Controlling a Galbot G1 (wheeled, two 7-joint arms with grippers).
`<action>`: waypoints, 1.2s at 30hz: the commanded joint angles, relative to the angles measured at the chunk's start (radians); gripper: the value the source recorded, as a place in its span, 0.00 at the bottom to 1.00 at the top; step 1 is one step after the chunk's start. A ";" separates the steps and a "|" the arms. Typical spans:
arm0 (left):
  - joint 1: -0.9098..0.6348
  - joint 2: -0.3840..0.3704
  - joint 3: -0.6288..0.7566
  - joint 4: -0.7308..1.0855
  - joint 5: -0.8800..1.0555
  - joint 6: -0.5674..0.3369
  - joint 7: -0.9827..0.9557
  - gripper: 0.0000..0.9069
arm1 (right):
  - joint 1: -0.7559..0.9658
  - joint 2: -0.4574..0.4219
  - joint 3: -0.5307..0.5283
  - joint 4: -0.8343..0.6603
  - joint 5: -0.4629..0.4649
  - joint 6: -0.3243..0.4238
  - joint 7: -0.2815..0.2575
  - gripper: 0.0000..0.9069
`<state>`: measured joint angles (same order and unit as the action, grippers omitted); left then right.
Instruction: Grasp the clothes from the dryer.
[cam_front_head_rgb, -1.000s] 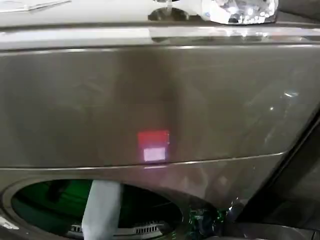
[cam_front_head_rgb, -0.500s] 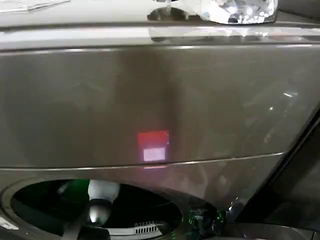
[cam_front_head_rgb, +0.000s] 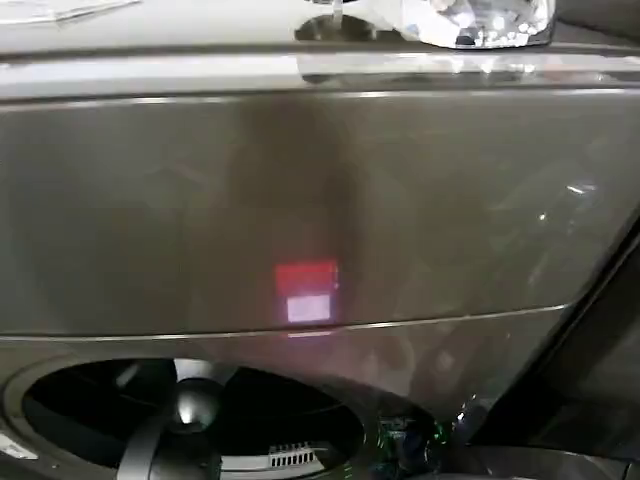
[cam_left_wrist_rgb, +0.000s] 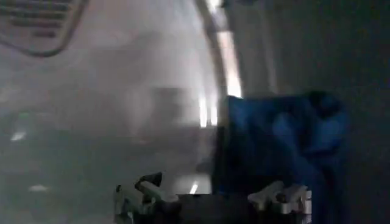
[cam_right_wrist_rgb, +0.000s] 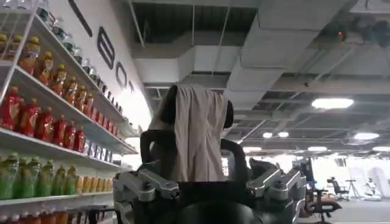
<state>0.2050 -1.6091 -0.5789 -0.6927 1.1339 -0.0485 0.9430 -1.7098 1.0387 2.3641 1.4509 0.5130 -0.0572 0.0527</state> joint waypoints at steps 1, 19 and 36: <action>-0.011 0.018 -0.004 0.116 0.017 -0.052 -0.106 1.00 | 0.008 0.005 -0.019 0.006 -0.011 0.006 0.000 1.00; -0.016 0.026 -0.026 0.180 -0.024 -0.036 -0.059 0.00 | 0.006 0.005 -0.025 -0.007 -0.021 0.018 0.000 1.00; 0.010 0.035 -0.033 0.075 -0.091 -0.032 -0.044 0.00 | 0.003 0.009 -0.028 0.002 -0.019 0.006 -0.008 1.00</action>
<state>0.1995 -1.5768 -0.6121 -0.5443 1.0901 -0.0836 0.8942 -1.7089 1.0469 2.3391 1.4455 0.4939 -0.0455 0.0468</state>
